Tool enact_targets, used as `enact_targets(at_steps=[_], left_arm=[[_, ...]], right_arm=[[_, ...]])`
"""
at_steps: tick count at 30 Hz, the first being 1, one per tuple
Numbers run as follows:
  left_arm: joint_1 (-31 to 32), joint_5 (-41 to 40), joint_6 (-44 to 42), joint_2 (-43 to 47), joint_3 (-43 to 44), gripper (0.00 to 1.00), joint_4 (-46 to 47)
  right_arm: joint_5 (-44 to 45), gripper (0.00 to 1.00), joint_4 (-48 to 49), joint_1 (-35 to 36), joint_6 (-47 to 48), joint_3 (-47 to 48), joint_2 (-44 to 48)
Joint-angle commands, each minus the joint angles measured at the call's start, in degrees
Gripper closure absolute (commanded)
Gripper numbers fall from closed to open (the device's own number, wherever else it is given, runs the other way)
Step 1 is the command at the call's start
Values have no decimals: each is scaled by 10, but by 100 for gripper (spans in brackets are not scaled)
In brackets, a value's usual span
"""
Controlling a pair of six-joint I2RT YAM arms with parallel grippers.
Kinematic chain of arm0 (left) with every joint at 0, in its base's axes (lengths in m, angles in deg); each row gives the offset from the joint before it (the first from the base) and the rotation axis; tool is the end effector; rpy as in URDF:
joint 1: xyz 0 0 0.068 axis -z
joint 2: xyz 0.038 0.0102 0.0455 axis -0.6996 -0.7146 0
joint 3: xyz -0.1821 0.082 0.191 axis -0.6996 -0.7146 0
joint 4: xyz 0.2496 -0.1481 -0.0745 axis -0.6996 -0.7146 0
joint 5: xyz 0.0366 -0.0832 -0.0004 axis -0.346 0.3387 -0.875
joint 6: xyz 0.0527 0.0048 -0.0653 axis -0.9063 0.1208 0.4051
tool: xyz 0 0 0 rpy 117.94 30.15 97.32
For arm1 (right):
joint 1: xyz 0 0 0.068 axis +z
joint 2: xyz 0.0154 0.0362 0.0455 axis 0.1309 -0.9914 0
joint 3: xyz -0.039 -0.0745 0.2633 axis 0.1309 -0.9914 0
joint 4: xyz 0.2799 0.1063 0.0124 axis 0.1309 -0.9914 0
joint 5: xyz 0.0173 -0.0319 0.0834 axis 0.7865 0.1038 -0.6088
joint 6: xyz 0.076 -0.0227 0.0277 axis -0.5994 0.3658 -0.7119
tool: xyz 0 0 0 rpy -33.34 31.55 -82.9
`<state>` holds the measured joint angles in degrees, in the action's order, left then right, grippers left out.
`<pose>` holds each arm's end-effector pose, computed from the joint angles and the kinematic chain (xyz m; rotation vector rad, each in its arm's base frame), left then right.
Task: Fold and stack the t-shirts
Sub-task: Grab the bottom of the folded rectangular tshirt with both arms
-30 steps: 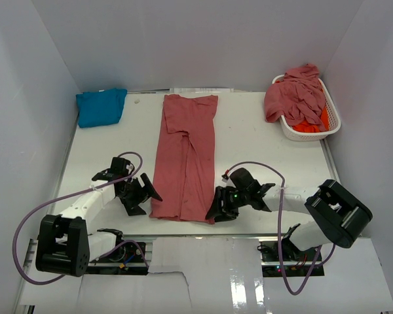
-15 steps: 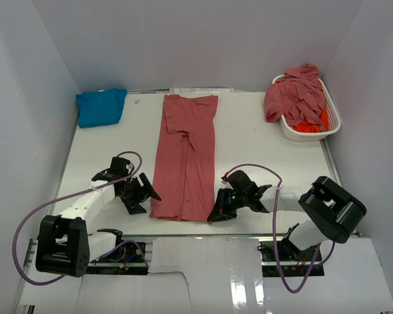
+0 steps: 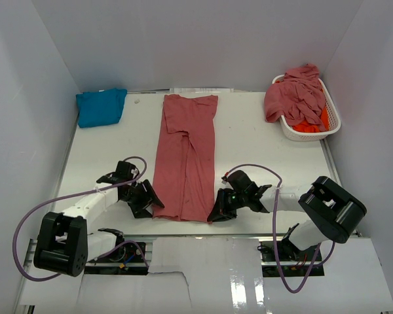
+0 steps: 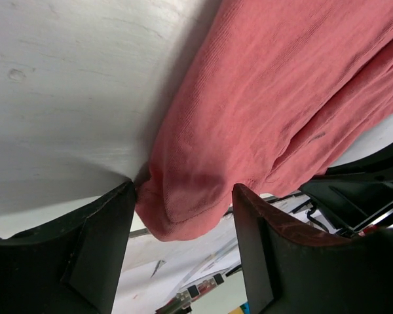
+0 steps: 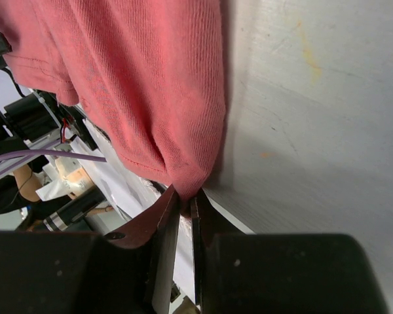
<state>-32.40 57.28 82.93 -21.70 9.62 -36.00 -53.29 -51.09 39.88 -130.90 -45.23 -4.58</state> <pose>0.1974 -0.0727 0.0908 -0.7467 2.9569 -0.7367 0.1668 0.2309 0.0608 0.0320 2.8122 1.2564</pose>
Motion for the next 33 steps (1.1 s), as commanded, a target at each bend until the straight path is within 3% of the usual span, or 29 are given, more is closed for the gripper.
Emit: enact_targets(at_steps=[1, 5, 6, 9, 19, 22, 25, 29, 33], left_arm=[[14, 1, 14, -5, -11, 30, 9], [18, -11, 18, -4, -11, 38, 5], [18, -14, 21, -4, -12, 46, 3], [17, -24, 25, -10, -10, 53, -8], [18, -29, 27, 8, -4, 59, -22], [17, -18, 23, 5, -5, 62, -21], [17, -6, 22, 10, -8, 69, -14], [17, 19, 23, 10, -20, 90, 0], [18, 36, 23, 7, -23, 100, 8]], right_arm=[[7, 83, 0, 3, 6, 12, -5], [7, 83, -1, 3, 7, 12, -5], [7, 83, -1, 3, 7, 13, -4], [8, 83, -5, 2, 8, 13, -1], [11, 83, -26, -4, 20, 15, 8], [10, 90, -36, -4, 27, 23, 10], [11, 92, -50, -5, 35, 35, 14], [9, 92, -70, -5, 43, 45, 15], [7, 92, -86, -8, 52, 54, 24]])
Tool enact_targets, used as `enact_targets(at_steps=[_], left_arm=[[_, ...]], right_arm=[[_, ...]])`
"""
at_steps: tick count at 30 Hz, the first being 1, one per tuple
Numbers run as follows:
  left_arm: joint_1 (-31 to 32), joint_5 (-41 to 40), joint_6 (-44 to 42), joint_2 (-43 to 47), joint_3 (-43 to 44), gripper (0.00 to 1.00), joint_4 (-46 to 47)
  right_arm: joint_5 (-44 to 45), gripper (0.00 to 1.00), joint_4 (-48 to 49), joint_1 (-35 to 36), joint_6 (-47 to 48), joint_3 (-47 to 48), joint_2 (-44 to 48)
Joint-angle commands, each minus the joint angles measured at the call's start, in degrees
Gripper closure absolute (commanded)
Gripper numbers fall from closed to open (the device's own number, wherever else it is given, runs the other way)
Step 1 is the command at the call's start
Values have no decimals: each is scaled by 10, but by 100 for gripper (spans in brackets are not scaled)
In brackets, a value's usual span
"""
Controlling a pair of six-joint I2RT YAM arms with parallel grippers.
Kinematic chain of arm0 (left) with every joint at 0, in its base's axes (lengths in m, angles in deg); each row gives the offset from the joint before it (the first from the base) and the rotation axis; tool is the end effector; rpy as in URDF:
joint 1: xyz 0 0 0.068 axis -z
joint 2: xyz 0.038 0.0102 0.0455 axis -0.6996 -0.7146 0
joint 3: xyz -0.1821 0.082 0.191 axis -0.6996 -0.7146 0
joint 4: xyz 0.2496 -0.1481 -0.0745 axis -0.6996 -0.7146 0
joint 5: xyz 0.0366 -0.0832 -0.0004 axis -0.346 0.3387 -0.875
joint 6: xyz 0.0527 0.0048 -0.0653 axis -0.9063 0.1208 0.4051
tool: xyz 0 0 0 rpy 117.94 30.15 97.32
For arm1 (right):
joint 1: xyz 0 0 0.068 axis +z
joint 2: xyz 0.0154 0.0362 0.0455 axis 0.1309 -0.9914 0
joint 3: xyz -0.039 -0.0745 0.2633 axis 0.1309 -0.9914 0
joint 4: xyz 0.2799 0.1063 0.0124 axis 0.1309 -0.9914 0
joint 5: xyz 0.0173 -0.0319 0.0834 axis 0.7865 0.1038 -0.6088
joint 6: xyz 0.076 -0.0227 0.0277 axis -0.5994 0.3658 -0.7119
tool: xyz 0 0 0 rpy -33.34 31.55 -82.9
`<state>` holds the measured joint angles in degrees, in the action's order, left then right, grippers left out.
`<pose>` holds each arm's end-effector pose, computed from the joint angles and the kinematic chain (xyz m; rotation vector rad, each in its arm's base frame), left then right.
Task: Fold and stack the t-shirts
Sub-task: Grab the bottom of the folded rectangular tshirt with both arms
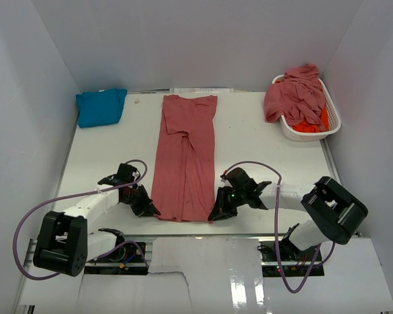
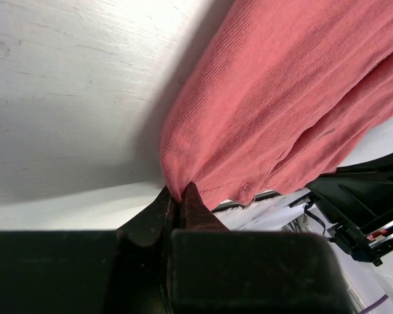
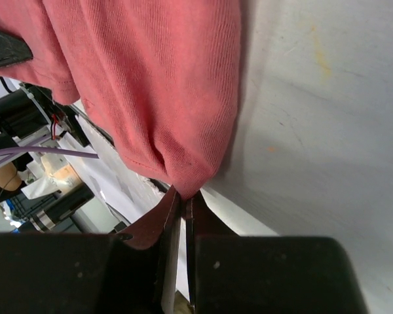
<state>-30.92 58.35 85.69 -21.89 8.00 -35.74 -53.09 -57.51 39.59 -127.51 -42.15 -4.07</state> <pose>0.1881 -0.0772 0.0827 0.7747 -2.9067 0.7317 0.1719 0.2339 0.0688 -0.0236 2.8393 1.2003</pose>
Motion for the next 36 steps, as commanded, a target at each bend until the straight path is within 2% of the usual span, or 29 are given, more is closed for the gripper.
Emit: enact_targets(at_steps=[1, 9, 15, 18, 25, 36], left_arm=[[2, 28, -4, 9, -6, 100, 7], [3, 49, -8, -10, 36, 100, -2], [2, 47, 0, -26, 88, 100, -21], [2, 54, -8, -62, 127, 100, -28], [-2, 53, -17, -111, 203, 100, -36], [-30, 59, -28, -193, 318, 100, -43]], right_arm=[[5, 92, -35, -5, 22, 32, 22], [11, 92, -117, -12, 55, 90, 47], [-3, 92, -151, -48, 77, 110, 66], [-9, 92, -172, -74, 92, 129, 67], [-24, 92, -237, -112, 150, 214, 29], [-52, 92, -274, -163, 203, 320, -51]])
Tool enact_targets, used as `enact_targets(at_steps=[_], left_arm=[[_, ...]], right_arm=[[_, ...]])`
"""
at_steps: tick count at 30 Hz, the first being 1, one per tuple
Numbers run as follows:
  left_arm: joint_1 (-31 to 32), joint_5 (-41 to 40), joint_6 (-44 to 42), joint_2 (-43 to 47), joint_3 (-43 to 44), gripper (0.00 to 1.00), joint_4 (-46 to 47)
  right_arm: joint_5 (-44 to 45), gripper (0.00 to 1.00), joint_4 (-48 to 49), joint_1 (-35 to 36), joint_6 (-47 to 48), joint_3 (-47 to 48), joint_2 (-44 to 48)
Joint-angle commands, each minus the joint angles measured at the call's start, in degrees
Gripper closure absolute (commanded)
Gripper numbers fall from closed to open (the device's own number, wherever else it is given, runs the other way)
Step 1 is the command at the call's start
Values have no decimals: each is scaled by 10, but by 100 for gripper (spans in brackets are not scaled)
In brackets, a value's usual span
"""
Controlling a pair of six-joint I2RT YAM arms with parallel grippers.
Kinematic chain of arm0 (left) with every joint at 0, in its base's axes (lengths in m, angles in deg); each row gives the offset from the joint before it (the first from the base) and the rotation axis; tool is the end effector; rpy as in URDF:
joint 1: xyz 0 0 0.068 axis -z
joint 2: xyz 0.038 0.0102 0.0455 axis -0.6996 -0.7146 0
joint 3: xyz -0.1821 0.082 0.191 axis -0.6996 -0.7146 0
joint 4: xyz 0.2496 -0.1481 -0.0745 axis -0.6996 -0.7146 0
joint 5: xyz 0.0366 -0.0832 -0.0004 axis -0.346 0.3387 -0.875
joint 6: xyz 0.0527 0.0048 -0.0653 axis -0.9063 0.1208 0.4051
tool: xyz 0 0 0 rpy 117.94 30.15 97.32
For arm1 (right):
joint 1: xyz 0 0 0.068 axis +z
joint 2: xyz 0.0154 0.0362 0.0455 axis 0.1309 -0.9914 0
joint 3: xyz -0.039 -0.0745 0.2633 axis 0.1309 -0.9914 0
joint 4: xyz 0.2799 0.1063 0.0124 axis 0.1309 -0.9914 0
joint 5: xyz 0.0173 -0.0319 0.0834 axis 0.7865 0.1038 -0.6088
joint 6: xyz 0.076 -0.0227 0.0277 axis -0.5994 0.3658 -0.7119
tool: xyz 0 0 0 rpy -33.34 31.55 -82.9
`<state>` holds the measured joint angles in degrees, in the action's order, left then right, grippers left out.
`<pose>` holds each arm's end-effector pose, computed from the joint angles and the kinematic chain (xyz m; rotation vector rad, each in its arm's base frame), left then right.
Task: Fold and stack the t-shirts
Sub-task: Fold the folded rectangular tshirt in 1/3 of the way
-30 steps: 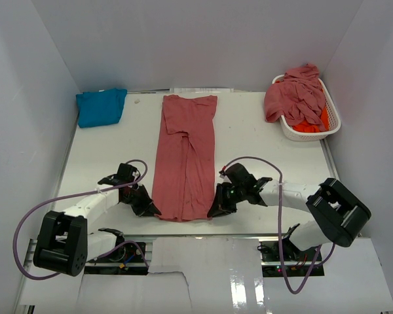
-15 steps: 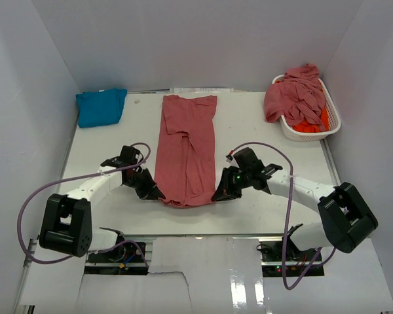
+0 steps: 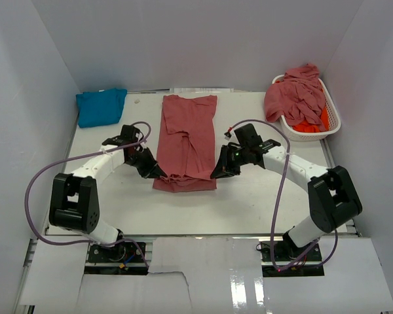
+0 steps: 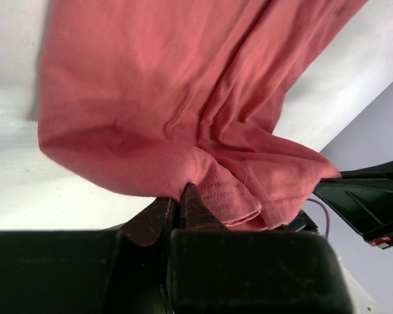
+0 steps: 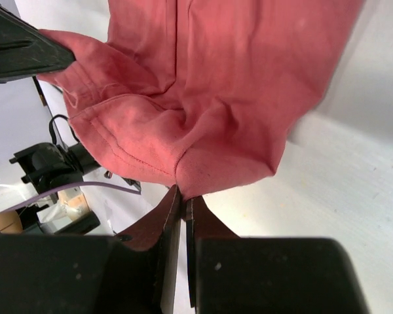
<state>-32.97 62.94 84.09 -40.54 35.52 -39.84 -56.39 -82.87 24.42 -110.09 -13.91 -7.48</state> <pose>0.3010 -0.0981 0.1492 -0.7405 2.9125 -0.9044 0.2921 0.2257 0.1780 -0.0999 2.6804 1.1223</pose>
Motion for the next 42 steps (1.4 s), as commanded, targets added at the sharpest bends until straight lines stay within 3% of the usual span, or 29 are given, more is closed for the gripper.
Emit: enact_targets(at_steps=[1, 8, 26, 42], left_arm=[[-12, 14, -13, -13, 52, 100, -5], [-39, 20, -19, -68, 143, 100, -18], [-46, 37, -10, -189, 280, 100, -21], [-57, 43, -10, -245, 343, 100, -28]], right_arm=[[-22, 92, -24, -15, 31, 46, -22], [-35, 92, -46, -41, 59, 113, -78], [-56, 92, -81, -81, 94, 252, -199], [-64, 92, -127, -104, 106, 403, -292]])
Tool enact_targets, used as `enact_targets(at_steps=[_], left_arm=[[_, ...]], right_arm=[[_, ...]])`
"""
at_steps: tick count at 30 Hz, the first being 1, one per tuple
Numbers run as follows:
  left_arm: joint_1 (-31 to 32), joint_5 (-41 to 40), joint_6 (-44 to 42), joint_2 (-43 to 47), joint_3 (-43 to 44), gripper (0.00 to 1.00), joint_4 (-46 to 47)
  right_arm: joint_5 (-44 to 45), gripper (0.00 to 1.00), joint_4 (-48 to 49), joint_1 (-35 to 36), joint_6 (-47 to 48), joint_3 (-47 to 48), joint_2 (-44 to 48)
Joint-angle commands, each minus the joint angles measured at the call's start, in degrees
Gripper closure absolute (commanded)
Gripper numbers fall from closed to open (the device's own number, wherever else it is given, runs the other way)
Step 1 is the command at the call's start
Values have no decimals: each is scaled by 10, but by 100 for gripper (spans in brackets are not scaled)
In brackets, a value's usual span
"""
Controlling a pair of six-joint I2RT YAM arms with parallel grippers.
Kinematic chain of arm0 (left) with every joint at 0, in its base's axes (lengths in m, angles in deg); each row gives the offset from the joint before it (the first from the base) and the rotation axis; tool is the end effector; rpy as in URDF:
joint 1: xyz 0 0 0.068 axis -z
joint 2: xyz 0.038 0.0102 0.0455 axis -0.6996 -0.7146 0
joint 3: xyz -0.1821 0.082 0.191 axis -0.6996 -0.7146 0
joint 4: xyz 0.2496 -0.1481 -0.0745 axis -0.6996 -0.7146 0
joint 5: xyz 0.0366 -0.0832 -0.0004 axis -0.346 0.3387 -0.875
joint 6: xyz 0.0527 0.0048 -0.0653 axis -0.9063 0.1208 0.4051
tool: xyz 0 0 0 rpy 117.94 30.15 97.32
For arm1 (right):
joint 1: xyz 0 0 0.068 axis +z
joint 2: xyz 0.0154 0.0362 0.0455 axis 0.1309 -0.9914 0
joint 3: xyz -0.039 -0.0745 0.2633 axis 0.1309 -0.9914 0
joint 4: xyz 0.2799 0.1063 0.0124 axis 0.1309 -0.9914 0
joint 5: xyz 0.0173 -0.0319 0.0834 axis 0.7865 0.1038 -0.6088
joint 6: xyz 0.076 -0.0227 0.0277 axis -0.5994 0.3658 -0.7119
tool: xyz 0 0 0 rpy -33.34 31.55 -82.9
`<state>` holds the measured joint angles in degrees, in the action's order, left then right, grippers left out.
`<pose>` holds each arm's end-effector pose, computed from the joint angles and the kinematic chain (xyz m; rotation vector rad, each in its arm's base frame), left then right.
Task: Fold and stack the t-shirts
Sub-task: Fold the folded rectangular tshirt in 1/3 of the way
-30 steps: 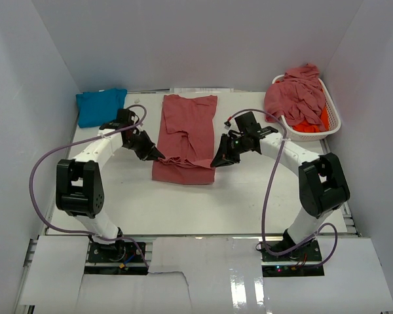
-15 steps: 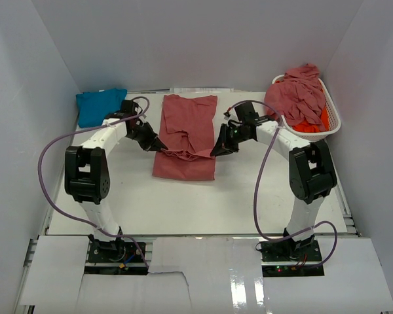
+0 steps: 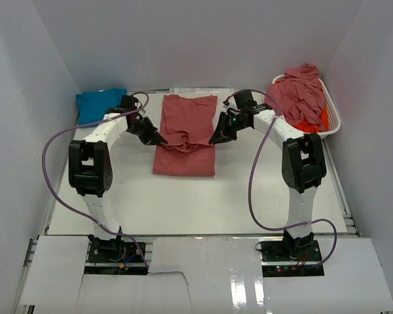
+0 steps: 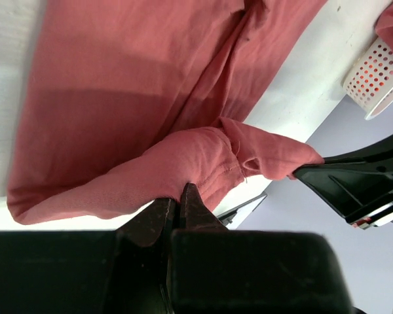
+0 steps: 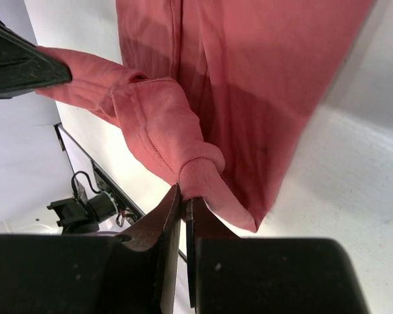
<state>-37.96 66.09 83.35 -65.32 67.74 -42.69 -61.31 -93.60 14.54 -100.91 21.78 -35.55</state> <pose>0.4410 -0.0900 0.1741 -0.7718 2.7915 -0.9976 0.4446 0.2258 0.1887 -0.0998 2.6449 1.1121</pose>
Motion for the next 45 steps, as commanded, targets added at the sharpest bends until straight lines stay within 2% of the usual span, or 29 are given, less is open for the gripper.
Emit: enact_targets(at_steps=[1, 21, 45], left_arm=[[-9, 12, -3, -2, 27, 100, 0], [-22, 26, -3, -103, 146, 100, -12], [-23, 8, -6, -173, 169, 100, 18]], right_arm=[[-17, 92, -24, -8, 16, 54, -21], [-34, 92, -66, -26, 32, 200, -133], [-43, 91, 12, -41, 21, 208, -200]])
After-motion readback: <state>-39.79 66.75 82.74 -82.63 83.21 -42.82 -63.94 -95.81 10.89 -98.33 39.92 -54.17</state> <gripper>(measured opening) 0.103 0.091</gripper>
